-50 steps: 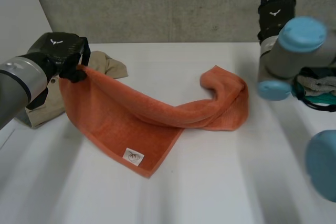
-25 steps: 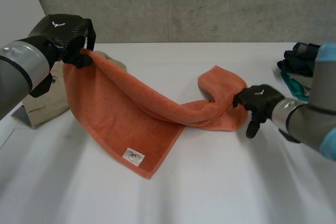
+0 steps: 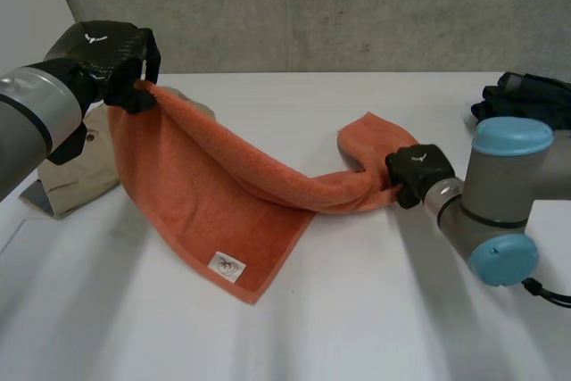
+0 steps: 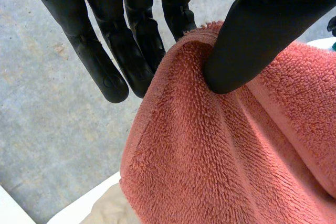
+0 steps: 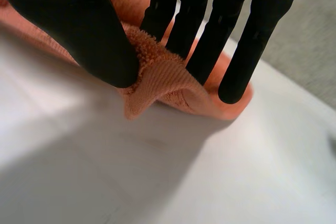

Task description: Fold the laundry.

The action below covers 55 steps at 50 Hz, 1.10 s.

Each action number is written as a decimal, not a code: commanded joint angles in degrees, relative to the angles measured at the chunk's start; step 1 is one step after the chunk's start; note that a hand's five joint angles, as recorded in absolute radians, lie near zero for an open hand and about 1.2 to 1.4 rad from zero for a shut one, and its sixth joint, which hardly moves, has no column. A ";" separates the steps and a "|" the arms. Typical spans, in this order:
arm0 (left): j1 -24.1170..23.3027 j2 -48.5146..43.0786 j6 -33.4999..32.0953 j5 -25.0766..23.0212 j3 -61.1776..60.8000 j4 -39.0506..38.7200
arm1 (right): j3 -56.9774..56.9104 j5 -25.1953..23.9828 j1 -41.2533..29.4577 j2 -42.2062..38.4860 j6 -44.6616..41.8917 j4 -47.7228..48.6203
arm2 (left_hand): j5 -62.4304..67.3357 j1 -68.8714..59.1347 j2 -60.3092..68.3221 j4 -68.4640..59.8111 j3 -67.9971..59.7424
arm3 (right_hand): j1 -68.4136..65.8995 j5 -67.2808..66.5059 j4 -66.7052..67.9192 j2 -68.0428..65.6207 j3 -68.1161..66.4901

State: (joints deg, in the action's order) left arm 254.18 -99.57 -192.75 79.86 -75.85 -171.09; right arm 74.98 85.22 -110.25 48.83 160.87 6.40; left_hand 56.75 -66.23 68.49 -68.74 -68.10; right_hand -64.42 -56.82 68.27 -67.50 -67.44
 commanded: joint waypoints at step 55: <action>-5.10 -19.08 -12.30 13.13 36.93 -25.35 | -25.68 3.20 10.58 14.98 5.86 26.30 | 13.25 -13.77 11.51 -11.26 -11.90 | -15.58 -13.18 11.73 -12.50 -12.56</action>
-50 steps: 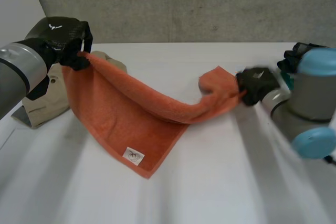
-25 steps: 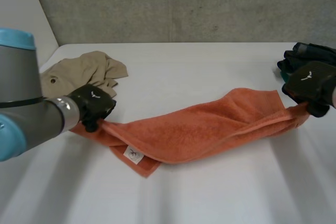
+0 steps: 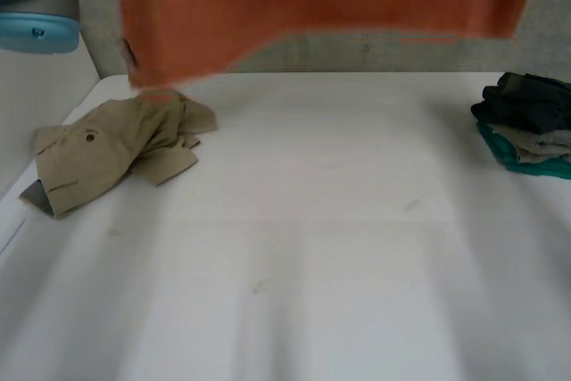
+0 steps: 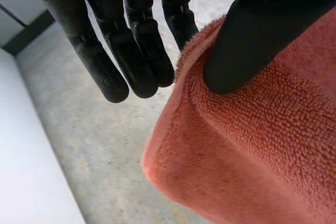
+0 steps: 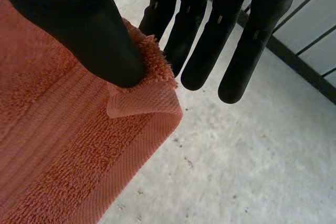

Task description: Fold the laundry.

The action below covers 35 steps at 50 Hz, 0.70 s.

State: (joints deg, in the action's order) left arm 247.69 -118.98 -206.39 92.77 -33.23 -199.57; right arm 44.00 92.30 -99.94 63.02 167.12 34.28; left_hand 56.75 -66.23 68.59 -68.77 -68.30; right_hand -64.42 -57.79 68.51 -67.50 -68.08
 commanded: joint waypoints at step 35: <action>3.15 14.12 -13.07 -12.43 -63.36 30.96 | 50.13 -11.97 11.78 12.47 -49.59 -51.83 | 13.25 -13.77 11.41 -11.23 -11.69 | -15.58 -12.21 11.49 -12.50 -11.92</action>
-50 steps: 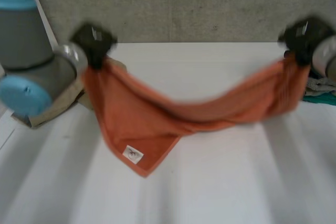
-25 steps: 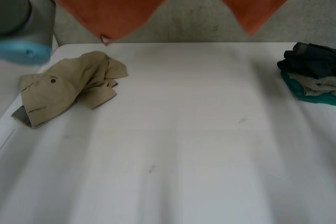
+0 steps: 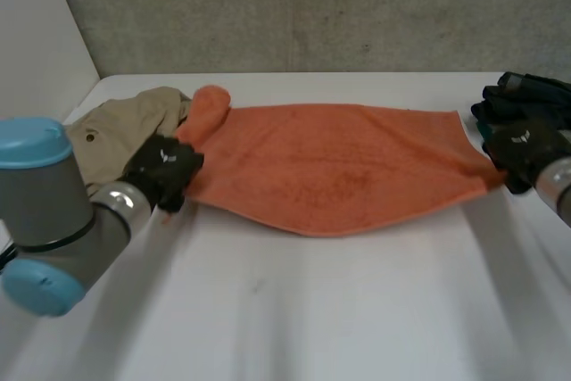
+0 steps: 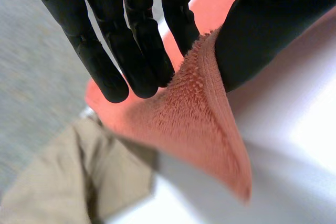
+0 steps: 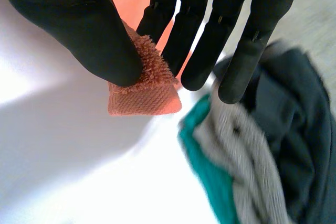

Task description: Fold the laundry.

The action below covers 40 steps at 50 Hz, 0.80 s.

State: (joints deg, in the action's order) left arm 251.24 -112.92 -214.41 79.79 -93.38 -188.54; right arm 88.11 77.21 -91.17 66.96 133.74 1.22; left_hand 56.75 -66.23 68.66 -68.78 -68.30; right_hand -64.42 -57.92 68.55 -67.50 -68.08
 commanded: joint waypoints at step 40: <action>-4.36 -7.32 0.92 14.87 18.59 22.43 | -0.40 6.38 -4.19 1.07 -0.68 2.21 | -17.14 16.62 -19.05 19.17 18.70 | -15.58 -12.08 11.45 -12.50 -11.92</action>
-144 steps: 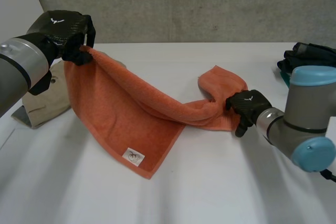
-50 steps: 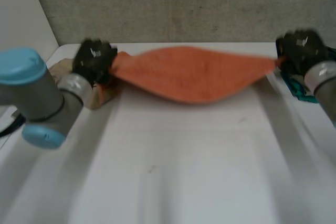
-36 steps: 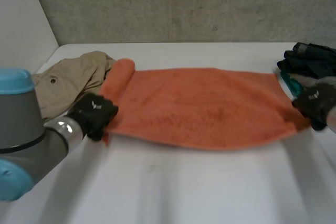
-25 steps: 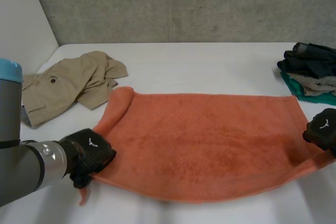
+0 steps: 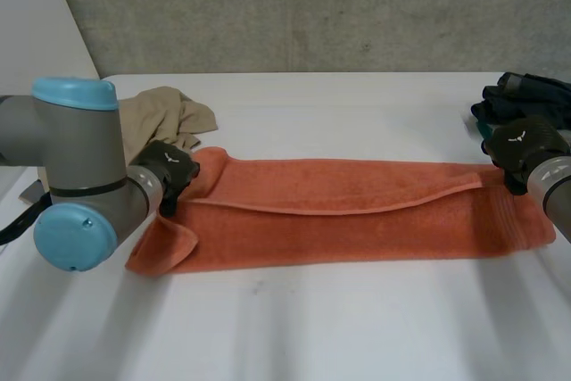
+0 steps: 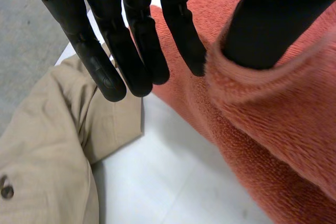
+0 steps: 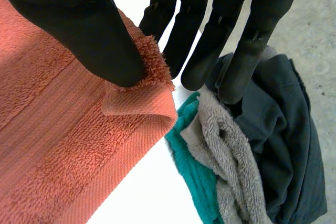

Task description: Fold the laundry.

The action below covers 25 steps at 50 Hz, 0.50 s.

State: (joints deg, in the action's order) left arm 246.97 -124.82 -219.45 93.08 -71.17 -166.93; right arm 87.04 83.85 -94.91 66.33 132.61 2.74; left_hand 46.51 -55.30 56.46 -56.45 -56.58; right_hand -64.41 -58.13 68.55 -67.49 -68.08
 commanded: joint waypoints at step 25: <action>1.06 -0.95 -0.18 -1.50 1.63 -4.45 | -5.64 -4.05 -0.71 -1.46 1.77 6.74 | 23.49 -24.70 23.54 -23.55 -23.42 | -15.59 -11.87 11.45 -12.51 -11.92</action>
State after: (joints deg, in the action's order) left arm 247.48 -123.32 -214.24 92.77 -78.89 -169.44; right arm 87.26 78.83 -94.40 69.86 134.43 4.33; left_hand 56.59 -66.77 68.46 -68.58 -68.21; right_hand -64.42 -58.12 68.55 -67.50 -68.08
